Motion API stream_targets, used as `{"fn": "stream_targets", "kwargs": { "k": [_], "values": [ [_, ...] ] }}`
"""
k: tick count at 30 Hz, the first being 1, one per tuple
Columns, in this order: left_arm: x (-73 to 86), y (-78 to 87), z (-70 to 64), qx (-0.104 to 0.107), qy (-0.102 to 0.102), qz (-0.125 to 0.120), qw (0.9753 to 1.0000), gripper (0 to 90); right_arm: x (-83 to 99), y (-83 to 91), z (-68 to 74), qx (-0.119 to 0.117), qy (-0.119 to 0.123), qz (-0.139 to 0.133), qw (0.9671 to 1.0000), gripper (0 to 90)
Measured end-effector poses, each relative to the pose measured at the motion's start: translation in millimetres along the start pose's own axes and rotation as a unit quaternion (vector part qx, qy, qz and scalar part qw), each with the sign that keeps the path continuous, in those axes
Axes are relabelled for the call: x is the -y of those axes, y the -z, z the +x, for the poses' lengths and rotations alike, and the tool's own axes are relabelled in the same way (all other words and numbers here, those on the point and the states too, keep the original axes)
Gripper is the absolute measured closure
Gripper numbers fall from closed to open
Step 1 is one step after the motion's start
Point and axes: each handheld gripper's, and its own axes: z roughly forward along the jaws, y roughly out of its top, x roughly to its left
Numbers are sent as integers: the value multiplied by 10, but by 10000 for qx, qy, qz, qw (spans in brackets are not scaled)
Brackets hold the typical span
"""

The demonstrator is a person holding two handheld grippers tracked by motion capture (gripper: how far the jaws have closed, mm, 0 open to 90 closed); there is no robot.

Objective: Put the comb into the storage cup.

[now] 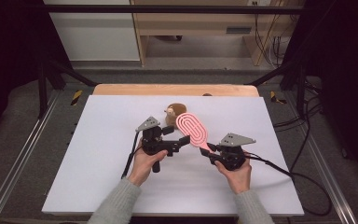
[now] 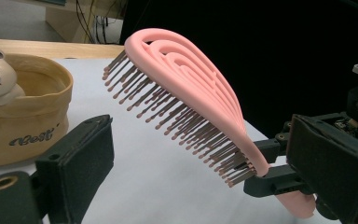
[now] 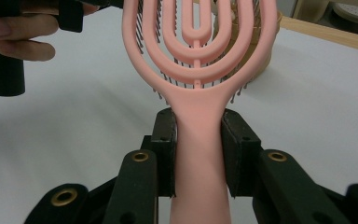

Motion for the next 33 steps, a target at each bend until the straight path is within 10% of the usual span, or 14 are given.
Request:
{"fn": "stream_targets", "kwargs": {
  "k": [33],
  "values": [
    [7,-193,-49,-100,540,-119,9984,396,2,0,8,-26,23,-46,10000,693]
  ]
}}
